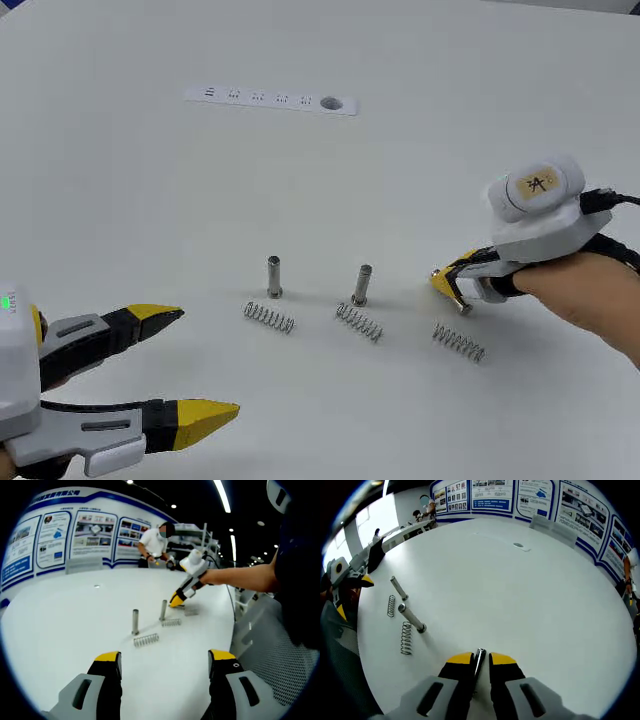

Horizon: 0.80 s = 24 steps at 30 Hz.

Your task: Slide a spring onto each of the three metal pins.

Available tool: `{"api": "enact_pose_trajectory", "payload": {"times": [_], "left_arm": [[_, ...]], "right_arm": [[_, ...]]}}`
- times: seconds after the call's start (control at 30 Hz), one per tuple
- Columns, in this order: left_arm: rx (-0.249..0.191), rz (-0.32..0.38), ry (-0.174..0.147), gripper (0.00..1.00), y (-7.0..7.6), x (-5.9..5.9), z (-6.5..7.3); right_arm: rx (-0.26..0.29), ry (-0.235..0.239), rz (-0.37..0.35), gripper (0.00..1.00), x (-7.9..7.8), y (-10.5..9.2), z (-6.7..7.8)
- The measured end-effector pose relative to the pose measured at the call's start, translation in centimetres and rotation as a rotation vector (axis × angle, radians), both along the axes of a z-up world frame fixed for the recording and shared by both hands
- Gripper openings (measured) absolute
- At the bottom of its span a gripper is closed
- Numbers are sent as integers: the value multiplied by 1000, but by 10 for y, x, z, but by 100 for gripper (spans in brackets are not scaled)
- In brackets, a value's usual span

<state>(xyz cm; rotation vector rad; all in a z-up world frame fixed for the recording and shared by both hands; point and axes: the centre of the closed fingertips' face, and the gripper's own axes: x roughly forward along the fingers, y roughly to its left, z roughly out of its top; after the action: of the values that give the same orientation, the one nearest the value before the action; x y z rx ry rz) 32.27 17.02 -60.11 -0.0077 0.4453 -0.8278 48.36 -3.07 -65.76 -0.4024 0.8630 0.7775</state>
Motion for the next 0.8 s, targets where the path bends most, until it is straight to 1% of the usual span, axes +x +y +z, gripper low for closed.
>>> {"api": "enact_pose_trajectory", "payload": {"times": [0.2,0.33,0.4,0.5,0.53,0.57,0.6,0.67,0.77,0.8], "left_arm": [[0,3,2,71,1,0,-1],[0,4,3,71,2,-1,-1],[1,4,4,71,2,-1,-2],[1,3,3,71,1,-1,-2],[0,3,2,71,1,-1,-2],[-1,2,1,71,0,0,-1],[-2,2,1,71,0,0,-1],[-2,2,1,71,0,0,-1],[-3,-1,-2,70,-2,0,0],[-4,-2,-4,70,-2,-1,0]], "right_arm": [[-9,23,-2,12,0,1,-4],[-5,39,-16,11,0,0,-3],[-23,32,0,10,-1,1,-3],[-33,34,-16,9,-3,2,-4],[-42,27,-19,9,-3,2,-4],[-69,14,-19,9,-3,2,-4],[-82,8,-15,9,-3,2,-3],[-91,17,-27,9,-2,2,-3],[-61,30,-52,8,-2,0,-3],[-51,24,-56,8,-2,-1,-3]]}}
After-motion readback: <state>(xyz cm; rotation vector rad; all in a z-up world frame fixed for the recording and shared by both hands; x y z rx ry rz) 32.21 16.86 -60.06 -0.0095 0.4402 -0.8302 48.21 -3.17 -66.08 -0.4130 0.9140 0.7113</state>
